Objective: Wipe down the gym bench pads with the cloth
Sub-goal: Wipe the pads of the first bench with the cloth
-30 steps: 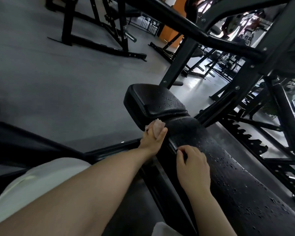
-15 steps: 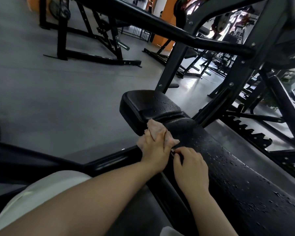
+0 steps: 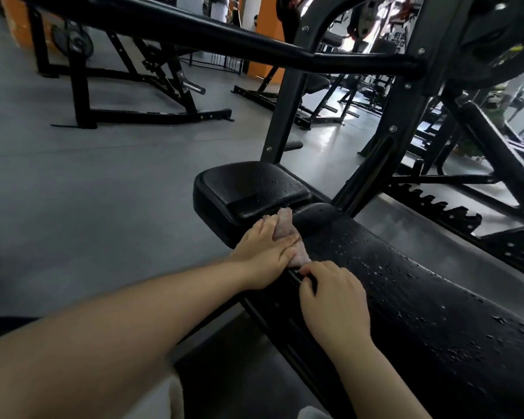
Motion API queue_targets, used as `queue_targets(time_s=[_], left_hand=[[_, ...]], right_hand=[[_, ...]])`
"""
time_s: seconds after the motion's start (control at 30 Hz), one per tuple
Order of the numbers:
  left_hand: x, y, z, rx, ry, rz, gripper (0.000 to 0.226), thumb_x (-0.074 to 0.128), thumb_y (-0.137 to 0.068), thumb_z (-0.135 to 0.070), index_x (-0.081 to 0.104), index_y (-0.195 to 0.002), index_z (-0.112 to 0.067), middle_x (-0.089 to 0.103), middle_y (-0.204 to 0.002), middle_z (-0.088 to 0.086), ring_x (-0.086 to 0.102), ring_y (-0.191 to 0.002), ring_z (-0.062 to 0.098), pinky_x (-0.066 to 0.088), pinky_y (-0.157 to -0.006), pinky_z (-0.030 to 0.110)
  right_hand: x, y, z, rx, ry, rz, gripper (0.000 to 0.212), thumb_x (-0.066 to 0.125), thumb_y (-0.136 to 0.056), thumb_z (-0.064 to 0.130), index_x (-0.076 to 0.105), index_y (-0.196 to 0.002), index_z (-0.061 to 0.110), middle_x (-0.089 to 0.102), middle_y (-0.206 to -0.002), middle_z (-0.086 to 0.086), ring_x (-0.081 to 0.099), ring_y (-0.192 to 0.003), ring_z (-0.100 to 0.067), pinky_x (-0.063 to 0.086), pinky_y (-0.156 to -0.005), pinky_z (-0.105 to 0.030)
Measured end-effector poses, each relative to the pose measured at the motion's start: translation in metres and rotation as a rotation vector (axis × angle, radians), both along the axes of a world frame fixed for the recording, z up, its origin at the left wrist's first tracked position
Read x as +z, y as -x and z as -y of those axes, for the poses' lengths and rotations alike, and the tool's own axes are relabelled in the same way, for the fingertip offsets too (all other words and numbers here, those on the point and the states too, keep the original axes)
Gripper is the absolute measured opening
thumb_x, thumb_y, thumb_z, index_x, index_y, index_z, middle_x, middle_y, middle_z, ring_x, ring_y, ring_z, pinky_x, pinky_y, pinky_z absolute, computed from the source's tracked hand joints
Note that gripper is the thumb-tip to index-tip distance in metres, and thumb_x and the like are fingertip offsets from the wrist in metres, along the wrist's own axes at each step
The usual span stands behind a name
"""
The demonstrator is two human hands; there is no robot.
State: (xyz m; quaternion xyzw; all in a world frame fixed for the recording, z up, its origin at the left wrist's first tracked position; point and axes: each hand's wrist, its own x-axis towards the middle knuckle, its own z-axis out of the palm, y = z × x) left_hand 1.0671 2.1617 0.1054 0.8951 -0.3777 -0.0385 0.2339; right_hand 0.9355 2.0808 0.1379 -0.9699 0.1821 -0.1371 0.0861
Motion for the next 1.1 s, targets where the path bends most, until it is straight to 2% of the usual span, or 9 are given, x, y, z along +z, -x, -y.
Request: queue_targets(time_s=[0.33,0.53,0.63,0.7,0.77,0.87,0.93,1.0,1.1], left_hand=[[0.023,-0.038,0.024,-0.084,-0.212,-0.037,0.065,0.032,-0.087,-0.07,0.023,-0.146,-0.043,0.012,-0.156,0.001,0.027,-0.137,0.028,0.03,-0.109,0.044],[0.011,-0.036,0.003,-0.102,0.112,-0.05,0.047,0.047,-0.096,-0.038,0.042,-0.141,-0.027,0.047,-0.137,-0.001,0.046,-0.122,0.019,0.036,-0.101,0.03],[0.012,-0.04,-0.016,-0.136,0.116,-0.033,0.029,0.049,-0.096,-0.033,0.064,-0.119,-0.025,0.062,-0.117,-0.005,0.057,-0.108,0.014,0.041,-0.092,0.024],[0.021,-0.044,-0.03,-0.153,0.152,-0.224,0.025,0.049,-0.093,-0.043,0.07,-0.099,-0.031,0.067,-0.105,-0.017,0.061,-0.099,0.005,0.043,-0.089,0.015],[0.038,-0.049,-0.041,-0.149,0.26,-0.299,0.032,0.047,-0.092,-0.046,0.07,-0.107,-0.03,0.062,-0.116,-0.022,0.061,-0.099,0.001,0.044,-0.091,0.016],[0.064,-0.061,-0.056,-0.029,0.378,0.164,0.034,0.049,-0.096,-0.029,0.06,-0.127,-0.02,0.049,-0.134,-0.009,0.049,-0.116,0.006,0.027,-0.094,0.008],[0.065,-0.071,-0.061,-0.099,0.391,0.266,0.038,0.05,-0.096,-0.025,0.054,-0.131,-0.01,0.042,-0.14,-0.001,0.041,-0.121,-0.003,0.017,-0.095,0.001],[0.046,-0.083,-0.057,-0.218,0.18,0.153,0.042,0.044,-0.098,-0.029,0.046,-0.138,-0.013,0.029,-0.149,0.002,0.029,-0.128,-0.009,0.009,-0.101,-0.001],[0.002,-0.116,-0.048,-0.313,-0.171,0.276,0.061,0.011,-0.094,-0.053,0.03,-0.147,-0.029,0.012,-0.158,-0.002,0.01,-0.144,0.011,0.006,-0.119,0.033]], right_hand=[[0.009,-0.012,0.005,-0.059,-0.044,-0.039,0.028,0.04,-0.095,0.027,0.063,-0.112,0.031,0.061,-0.111,0.01,0.053,-0.102,-0.012,0.031,-0.106,-0.033],[0.019,-0.019,0.002,-0.117,-0.094,-0.052,0.028,0.041,-0.094,0.025,0.064,-0.109,0.03,0.063,-0.114,0.009,0.056,-0.103,-0.016,0.033,-0.103,-0.033],[0.03,-0.032,0.001,-0.161,-0.172,0.019,0.029,0.043,-0.093,0.022,0.063,-0.114,0.027,0.06,-0.12,0.002,0.055,-0.106,-0.021,0.037,-0.095,-0.034],[0.039,-0.048,0.002,-0.181,-0.204,0.035,0.032,0.043,-0.094,0.022,0.061,-0.12,0.026,0.056,-0.126,-0.001,0.052,-0.111,-0.024,0.038,-0.094,-0.035],[0.044,-0.064,0.004,-0.186,-0.227,0.039,0.034,0.041,-0.094,0.021,0.059,-0.123,0.024,0.053,-0.129,-0.003,0.05,-0.115,-0.026,0.038,-0.093,-0.035],[0.041,-0.086,0.005,-0.147,-0.215,0.027,0.036,0.04,-0.095,0.02,0.057,-0.126,0.022,0.054,-0.129,-0.003,0.049,-0.116,-0.026,0.038,-0.097,-0.037],[0.033,-0.098,0.004,-0.11,-0.155,-0.019,0.037,0.038,-0.095,0.02,0.055,-0.128,0.022,0.053,-0.132,-0.002,0.048,-0.119,-0.026,0.033,-0.105,-0.04],[0.024,-0.108,0.004,-0.082,-0.075,-0.12,0.039,0.036,-0.096,0.023,0.051,-0.132,0.021,0.046,-0.139,-0.002,0.041,-0.126,-0.025,0.02,-0.114,-0.046],[0.013,-0.115,0.003,-0.06,-0.025,-0.266,0.039,0.031,-0.098,0.026,0.044,-0.134,0.02,0.038,-0.144,-0.001,0.031,-0.135,-0.023,0.002,-0.115,-0.051]])
